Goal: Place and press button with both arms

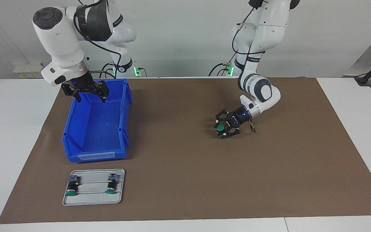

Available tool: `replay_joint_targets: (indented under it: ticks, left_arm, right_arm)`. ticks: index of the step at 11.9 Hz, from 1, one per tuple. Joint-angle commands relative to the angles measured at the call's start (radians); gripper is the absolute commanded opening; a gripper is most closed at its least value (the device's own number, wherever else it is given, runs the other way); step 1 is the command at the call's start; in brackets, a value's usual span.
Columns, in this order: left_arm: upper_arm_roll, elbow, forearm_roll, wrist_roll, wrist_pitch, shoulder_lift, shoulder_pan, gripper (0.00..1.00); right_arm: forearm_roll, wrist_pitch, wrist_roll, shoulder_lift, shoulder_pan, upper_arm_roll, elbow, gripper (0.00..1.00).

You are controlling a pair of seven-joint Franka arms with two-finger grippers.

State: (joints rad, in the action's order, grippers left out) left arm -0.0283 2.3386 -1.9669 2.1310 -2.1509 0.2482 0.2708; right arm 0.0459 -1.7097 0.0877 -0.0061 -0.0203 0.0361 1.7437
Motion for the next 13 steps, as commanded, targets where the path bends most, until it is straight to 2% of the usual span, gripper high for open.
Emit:
replay_joint_targets:
  ticks: [1,2,5,10,11,12,13]
  left_arm:
    - [-0.01,0.03,-0.024,0.023,-0.001,-0.015,0.01,0.17]
    - [-0.012,0.031,-0.023,0.023,-0.004,-0.015,0.01,0.27]
    - [-0.015,0.031,-0.015,0.018,-0.011,-0.014,0.005,0.33]
    - [-0.016,0.033,-0.01,0.015,-0.014,-0.015,-0.013,0.36]
    - [-0.015,0.033,-0.01,0.015,-0.015,-0.018,-0.013,0.5]
    - [-0.015,0.033,-0.01,0.015,-0.035,-0.023,-0.013,0.75]
    - [-0.013,0.033,-0.01,0.015,-0.065,-0.027,-0.01,0.8]
  right_arm:
    - [0.005,-0.025,0.014,-0.029,0.006,0.004,0.037,1.0]
    - [0.005,-0.024,0.014,-0.029,0.006,0.004,0.037,1.0]
    - [0.005,-0.015,0.012,-0.031,0.006,0.004,0.037,1.0]
    - [0.005,-0.015,0.012,-0.031,0.006,0.004,0.037,1.0]
    - [0.003,-0.015,0.014,-0.031,0.006,0.005,0.037,1.0]
    - [0.005,-0.016,0.014,-0.031,0.006,0.004,0.037,1.0]
    - [0.003,-0.016,0.014,-0.031,0.006,0.005,0.037,1.0]
